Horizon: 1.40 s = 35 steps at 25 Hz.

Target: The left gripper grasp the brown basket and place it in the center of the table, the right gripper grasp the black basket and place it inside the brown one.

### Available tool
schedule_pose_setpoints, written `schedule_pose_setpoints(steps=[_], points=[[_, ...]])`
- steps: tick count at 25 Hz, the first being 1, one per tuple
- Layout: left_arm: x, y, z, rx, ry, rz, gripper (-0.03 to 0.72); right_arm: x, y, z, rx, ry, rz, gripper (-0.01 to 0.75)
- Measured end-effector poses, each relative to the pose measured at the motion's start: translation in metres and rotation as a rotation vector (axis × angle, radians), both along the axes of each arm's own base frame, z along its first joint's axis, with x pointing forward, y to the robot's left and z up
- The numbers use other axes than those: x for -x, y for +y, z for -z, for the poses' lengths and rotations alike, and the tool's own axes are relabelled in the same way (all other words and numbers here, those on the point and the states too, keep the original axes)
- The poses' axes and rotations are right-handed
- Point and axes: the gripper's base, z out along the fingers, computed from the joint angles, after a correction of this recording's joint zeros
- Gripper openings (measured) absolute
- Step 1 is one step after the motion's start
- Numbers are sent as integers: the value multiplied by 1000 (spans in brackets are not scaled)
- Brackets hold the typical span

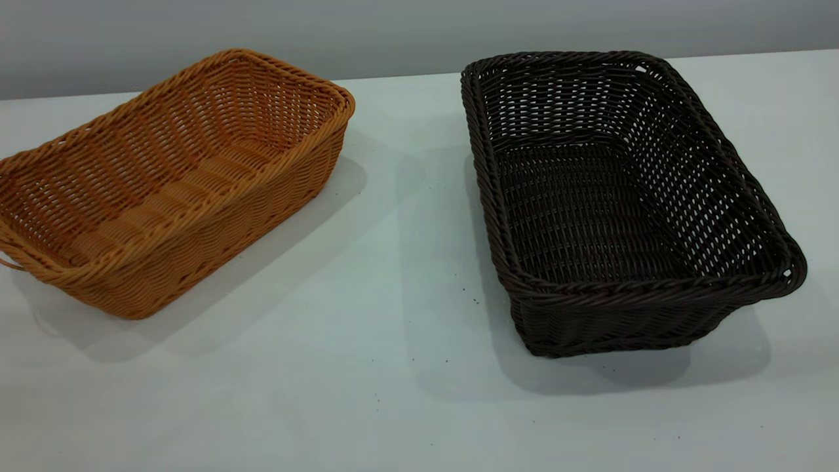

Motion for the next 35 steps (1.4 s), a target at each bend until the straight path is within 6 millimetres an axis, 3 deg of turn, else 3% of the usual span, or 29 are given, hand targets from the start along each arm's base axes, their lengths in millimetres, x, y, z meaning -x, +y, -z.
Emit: schedule_pose_setpoints(steps=[28, 31, 35], points=[[0, -2, -6, 0, -36, 45, -1, -1, 6, -2, -65, -18, -41, 1], [-1, -7, -14, 18, -67, 107, -1, -1, 9, -5, -93, -24, -59, 28], [-10, -15, -36, 22, -165, 216, 62, -11, 12, -17, -146, 6, -95, 149]])
